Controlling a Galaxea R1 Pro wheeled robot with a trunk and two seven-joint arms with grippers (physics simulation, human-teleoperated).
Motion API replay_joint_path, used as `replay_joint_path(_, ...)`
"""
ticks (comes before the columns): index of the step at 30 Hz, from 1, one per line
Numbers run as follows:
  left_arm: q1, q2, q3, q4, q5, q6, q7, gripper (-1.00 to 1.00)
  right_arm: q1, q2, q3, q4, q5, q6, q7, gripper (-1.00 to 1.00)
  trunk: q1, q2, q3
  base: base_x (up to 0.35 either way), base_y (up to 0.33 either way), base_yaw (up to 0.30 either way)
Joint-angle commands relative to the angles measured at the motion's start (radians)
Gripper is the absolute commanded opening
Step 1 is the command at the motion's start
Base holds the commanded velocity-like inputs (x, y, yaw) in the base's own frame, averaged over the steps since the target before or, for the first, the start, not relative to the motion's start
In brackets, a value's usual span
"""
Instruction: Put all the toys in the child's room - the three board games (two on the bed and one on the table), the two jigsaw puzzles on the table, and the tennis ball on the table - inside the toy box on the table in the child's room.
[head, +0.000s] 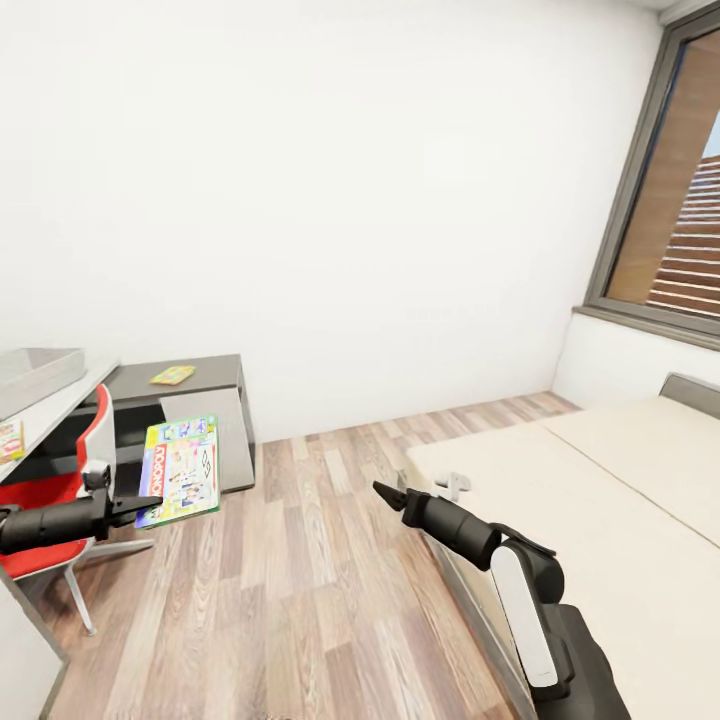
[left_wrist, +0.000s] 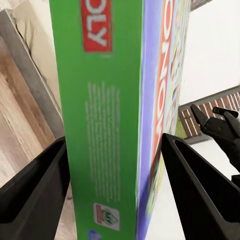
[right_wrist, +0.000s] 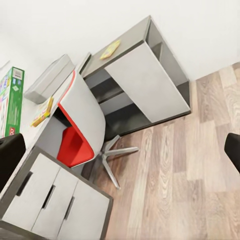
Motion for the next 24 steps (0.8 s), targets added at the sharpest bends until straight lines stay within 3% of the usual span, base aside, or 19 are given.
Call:
replay_joint_path(1,-0.001,0.0,0.0,0.0,0.0,0.01,-0.004,-1.0,-0.001,0.001,-0.001,-0.001,-0.001,0.005,0.002,1.0,-0.004,0.006,0.001,0.0,0.0,0.272)
replay_joint_path(24,-0.001,0.0,-0.001,0.0,0.003,0.009,-0.004,-1.0,-0.001,0.001,-0.001,0.0,0.004,0.005,0.002,1.0,-0.092,0.167,0.061,0.0,0.0,0.272)
